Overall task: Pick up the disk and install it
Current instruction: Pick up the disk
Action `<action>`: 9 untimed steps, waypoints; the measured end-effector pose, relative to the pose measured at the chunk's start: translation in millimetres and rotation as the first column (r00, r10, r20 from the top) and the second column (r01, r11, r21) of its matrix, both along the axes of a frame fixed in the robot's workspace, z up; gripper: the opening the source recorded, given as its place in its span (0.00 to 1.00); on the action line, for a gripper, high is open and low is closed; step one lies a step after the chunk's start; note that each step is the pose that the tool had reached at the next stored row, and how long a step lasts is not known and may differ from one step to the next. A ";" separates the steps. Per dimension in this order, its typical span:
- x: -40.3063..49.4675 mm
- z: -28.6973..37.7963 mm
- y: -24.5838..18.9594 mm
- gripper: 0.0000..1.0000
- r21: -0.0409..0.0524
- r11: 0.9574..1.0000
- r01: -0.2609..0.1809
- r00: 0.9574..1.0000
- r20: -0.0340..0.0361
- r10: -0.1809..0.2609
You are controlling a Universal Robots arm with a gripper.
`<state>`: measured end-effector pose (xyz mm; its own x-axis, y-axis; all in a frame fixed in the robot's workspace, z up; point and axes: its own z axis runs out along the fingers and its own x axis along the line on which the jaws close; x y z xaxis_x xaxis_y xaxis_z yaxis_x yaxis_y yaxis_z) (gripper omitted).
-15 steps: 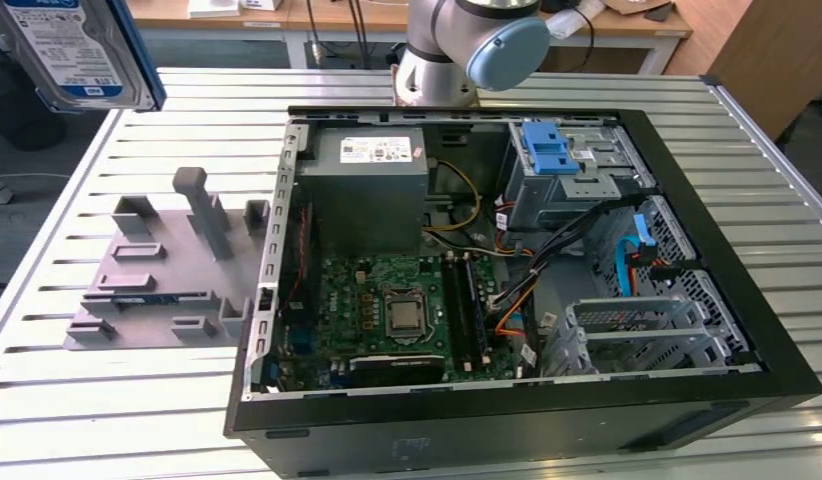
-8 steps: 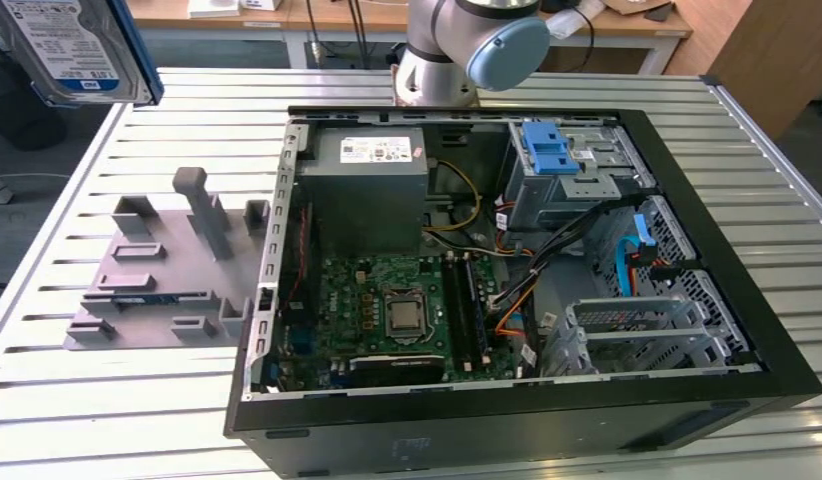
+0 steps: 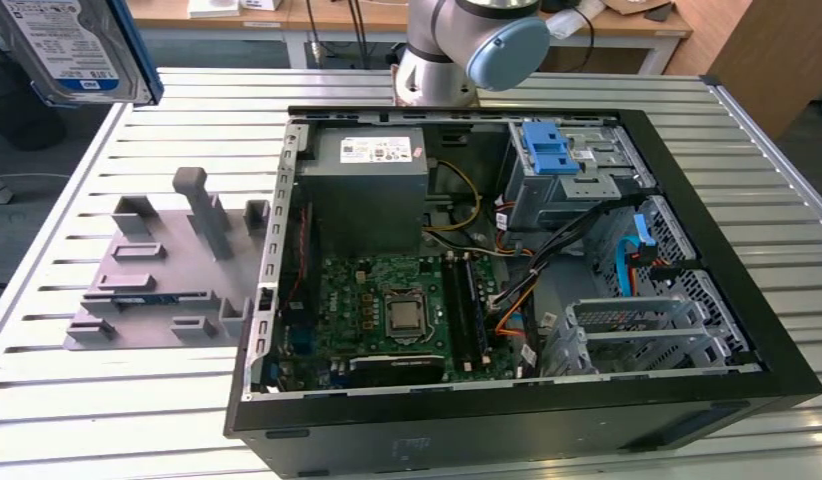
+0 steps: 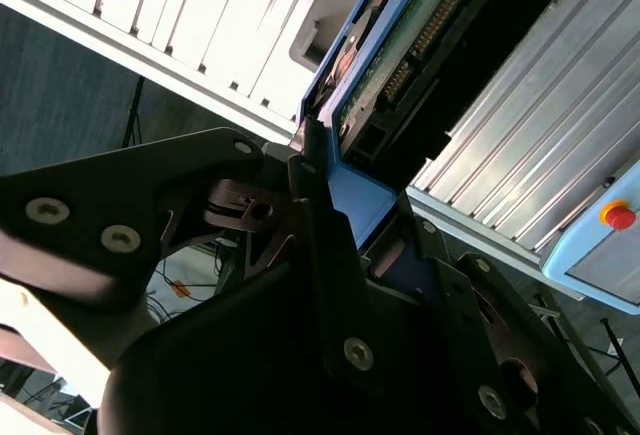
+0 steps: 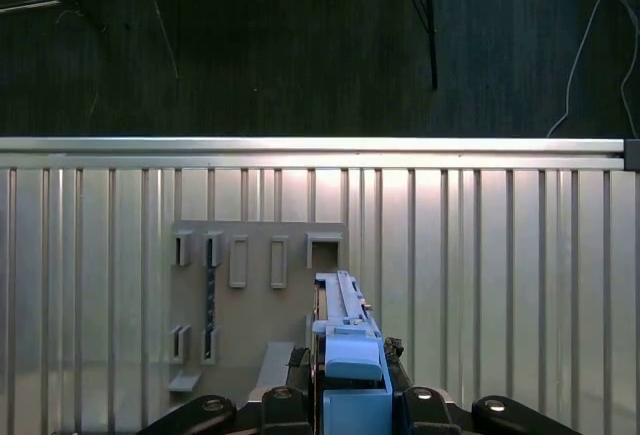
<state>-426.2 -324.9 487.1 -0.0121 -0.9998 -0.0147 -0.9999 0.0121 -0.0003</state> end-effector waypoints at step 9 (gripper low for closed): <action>2.4 0.0 -3.6 0.36 0.000 1.000 0.000 1.000 0.000 0.000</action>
